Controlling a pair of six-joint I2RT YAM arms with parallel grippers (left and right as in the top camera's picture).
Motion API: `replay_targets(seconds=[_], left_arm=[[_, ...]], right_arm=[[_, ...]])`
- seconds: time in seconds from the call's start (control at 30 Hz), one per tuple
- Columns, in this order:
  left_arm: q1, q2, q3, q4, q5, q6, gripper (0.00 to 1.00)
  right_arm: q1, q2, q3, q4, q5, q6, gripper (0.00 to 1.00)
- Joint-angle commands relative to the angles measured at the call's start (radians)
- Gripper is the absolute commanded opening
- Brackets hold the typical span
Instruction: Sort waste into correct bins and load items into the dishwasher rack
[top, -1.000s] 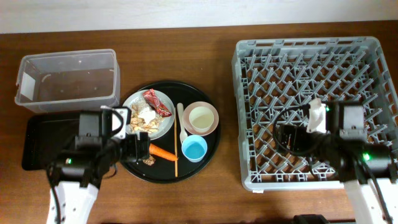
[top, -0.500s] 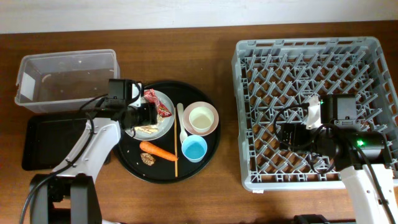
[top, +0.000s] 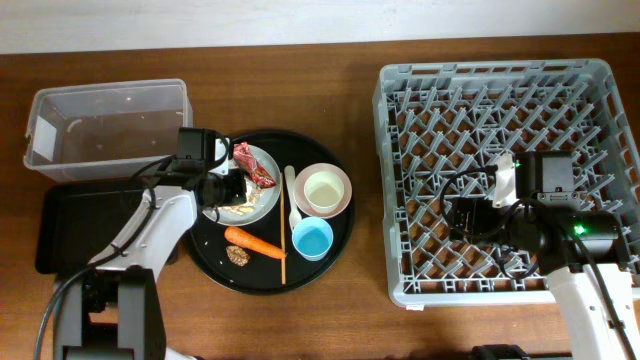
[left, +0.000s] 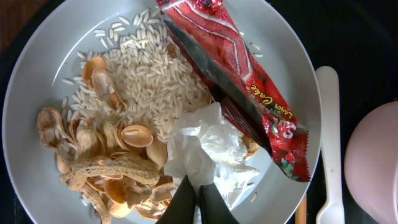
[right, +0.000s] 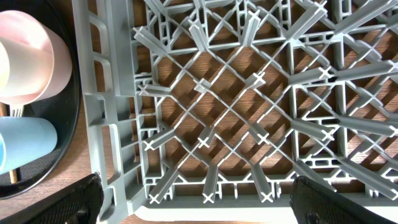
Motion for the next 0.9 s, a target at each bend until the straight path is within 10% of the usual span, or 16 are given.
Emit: replay_targets(seconds=[0.0,0.5,0.6,0.87], left_arm=[[0.003,-0.035,0.053,0.002,0.009,0.002,0.03],[0.260,-0.099,0.116,0.282,-0.238,0.002,0.05],[0.277,-0.019,0.116,0.391,-0.233,0.002,0.63],[0.276,-0.013,0.116,0.343,-0.172,0.002,0.70]], right_arm=[[0.005,-0.002,0.021,0.000,0.013,-0.003,0.99],[0.005,-0.002,0.021,0.005,0.012,-0.003,0.99],[0.005,-0.002,0.021,0.003,0.012,-0.003,0.99],[0.005,-0.002,0.021,0.003,0.012,-0.003,0.99]])
